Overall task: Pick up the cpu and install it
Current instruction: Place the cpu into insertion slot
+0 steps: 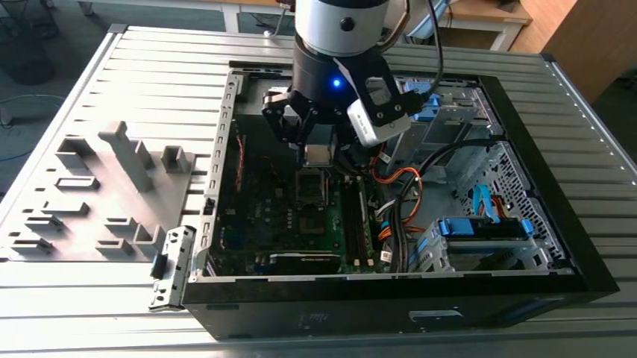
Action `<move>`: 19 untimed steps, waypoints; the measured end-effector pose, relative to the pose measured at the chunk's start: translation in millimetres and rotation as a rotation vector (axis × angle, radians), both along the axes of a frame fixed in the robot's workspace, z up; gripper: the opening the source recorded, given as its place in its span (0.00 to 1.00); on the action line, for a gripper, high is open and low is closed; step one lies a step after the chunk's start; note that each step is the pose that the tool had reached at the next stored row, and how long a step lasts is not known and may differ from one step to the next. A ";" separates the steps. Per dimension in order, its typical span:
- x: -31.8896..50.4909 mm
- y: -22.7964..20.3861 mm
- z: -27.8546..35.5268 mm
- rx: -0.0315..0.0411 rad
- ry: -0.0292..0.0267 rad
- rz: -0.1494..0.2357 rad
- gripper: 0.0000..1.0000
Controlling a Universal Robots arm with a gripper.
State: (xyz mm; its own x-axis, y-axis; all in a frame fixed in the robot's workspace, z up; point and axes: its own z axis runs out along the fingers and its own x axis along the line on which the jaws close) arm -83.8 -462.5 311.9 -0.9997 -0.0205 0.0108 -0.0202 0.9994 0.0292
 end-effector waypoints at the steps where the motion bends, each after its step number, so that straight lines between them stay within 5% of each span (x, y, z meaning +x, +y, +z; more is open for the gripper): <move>1: 0.0 -0.2 -1.9 0.0001 -0.0002 0.000 0.47; 8: 0.1 -0.7 -14.3 0.0000 -0.0011 0.000 0.47; 19: -0.2 -0.7 -21.9 0.0000 -0.0054 0.000 0.47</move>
State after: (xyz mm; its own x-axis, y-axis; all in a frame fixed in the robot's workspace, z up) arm -83.9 -463.2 289.9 -0.9998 -0.0204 0.0054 -0.0203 0.9994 0.0291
